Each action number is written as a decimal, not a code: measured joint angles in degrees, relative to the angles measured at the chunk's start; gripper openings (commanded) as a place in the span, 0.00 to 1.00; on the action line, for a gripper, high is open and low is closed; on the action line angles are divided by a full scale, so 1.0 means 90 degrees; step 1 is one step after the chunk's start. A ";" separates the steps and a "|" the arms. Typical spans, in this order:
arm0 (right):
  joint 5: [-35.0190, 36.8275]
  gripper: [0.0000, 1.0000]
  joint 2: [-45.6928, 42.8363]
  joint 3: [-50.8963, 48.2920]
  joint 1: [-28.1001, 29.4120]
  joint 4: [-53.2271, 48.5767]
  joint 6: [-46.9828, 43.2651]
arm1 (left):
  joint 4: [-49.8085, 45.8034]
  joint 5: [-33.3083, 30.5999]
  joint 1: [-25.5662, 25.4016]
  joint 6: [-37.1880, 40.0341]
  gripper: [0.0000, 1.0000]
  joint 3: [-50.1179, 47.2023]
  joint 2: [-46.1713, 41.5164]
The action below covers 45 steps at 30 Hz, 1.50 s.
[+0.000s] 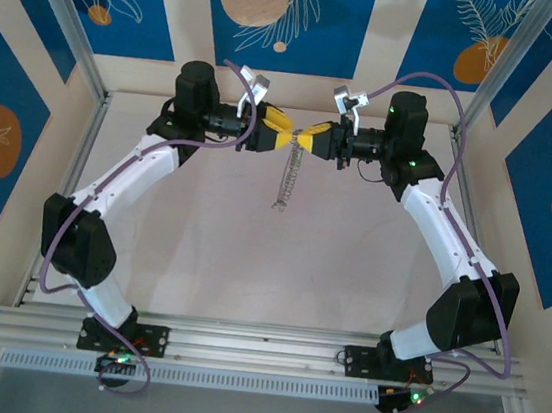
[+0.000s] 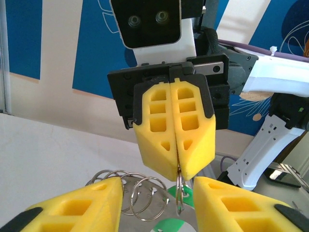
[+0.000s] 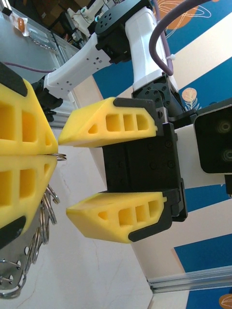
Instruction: Put the keys on the keyring
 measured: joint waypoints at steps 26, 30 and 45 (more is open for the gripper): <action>0.0010 0.00 0.0085 0.0036 0.0017 -0.0087 -0.0046 | -0.0539 0.0131 -0.0165 0.0423 0.24 0.0119 0.0080; 0.0012 0.00 0.0085 0.0036 0.0017 -0.0087 -0.0046 | -0.0631 0.0158 -0.0172 0.0512 0.10 0.0124 0.0080; 0.0466 0.44 -0.0491 -0.0554 -0.0393 0.0554 0.0510 | 0.0391 -0.0277 -0.0221 -0.0073 0.00 -0.0255 0.0053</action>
